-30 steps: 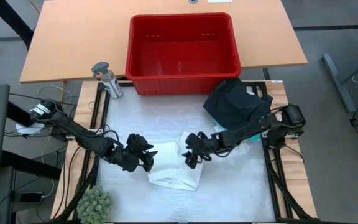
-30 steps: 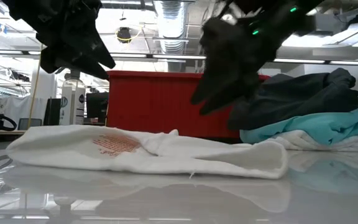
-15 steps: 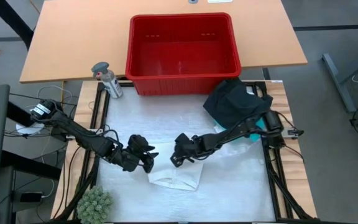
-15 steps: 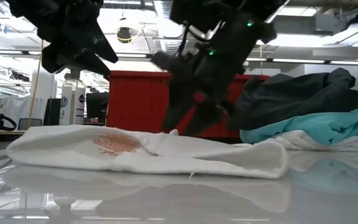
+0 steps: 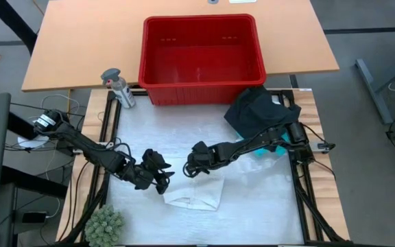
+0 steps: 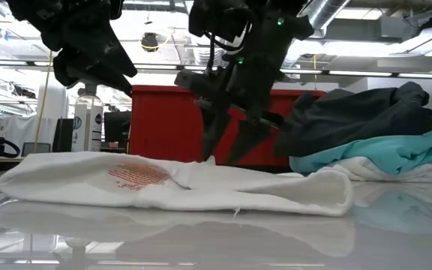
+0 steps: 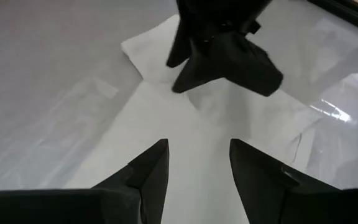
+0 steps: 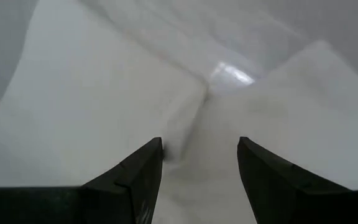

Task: Fold Laundry from Bin
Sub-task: Fold the white underwear

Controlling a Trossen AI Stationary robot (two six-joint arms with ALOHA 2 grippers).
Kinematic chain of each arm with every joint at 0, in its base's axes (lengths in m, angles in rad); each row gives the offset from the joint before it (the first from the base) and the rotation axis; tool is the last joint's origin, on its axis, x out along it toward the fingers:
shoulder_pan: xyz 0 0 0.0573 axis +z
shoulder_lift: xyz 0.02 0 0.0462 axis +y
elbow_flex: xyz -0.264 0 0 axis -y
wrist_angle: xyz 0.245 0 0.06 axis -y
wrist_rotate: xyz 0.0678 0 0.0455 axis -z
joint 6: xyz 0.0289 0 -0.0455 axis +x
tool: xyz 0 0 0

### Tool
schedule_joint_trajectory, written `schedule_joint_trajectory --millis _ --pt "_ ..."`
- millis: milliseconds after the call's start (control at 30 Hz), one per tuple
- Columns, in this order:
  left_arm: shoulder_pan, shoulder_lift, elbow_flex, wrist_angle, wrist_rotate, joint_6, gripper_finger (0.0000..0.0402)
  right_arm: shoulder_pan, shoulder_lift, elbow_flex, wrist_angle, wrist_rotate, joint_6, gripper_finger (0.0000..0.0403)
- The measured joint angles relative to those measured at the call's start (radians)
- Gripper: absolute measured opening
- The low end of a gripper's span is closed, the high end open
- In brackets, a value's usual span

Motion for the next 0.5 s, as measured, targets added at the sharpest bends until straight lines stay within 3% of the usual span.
schedule_joint_trajectory --millis 500 --pt "0.0 0.0 0.0 0.0 0.035 -0.002 0.0158 0.021 -0.001 0.006 0.025 0.011 0.073 0.023"
